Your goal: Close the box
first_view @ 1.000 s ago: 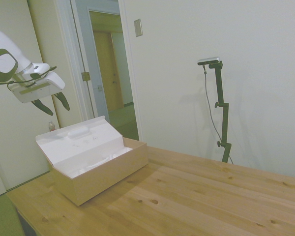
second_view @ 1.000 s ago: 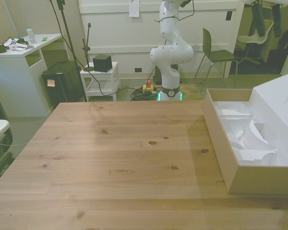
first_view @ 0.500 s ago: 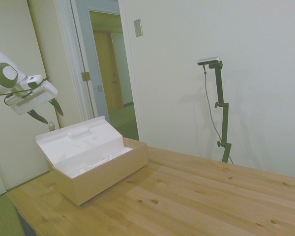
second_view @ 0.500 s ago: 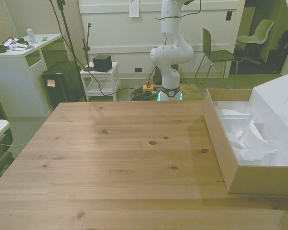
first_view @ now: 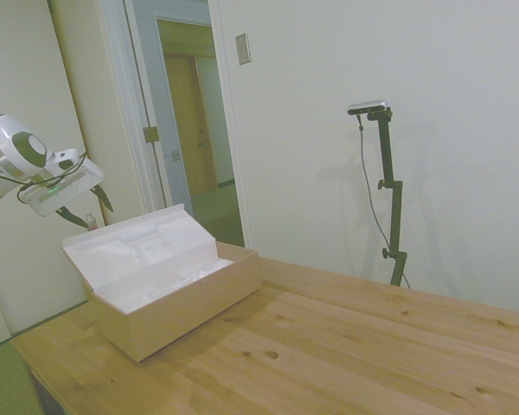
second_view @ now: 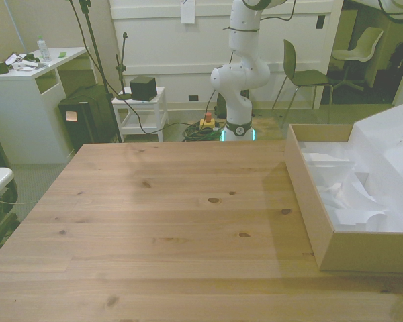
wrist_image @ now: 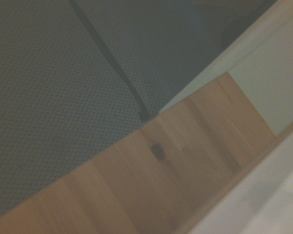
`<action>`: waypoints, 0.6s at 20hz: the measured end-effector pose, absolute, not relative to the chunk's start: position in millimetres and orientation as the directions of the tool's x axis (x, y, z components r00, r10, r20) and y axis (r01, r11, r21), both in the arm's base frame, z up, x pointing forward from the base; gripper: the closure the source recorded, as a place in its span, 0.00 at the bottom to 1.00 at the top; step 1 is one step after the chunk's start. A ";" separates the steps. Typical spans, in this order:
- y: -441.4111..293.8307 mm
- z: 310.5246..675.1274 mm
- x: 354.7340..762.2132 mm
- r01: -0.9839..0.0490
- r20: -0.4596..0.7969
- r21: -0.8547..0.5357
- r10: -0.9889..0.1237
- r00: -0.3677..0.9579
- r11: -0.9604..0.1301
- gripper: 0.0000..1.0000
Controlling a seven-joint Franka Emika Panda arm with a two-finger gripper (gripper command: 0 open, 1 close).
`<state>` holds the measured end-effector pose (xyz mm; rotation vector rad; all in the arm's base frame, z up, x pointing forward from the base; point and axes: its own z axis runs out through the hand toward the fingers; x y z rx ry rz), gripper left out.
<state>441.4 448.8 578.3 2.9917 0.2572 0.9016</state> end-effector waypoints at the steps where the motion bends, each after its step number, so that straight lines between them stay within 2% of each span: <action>1: 453.7 571.8 446.5 0.160 0.545 0.058 0.165 0.822 -0.985 0.00; 6: 451.3 549.8 479.7 0.128 0.529 0.071 0.146 0.836 -0.989 0.00; 10: 422.0 571.0 501.6 0.042 0.557 0.064 0.070 0.827 -0.997 0.00; 12: 381.0 587.0 513.1 -0.050 0.553 0.079 0.003 0.833 -0.996 0.00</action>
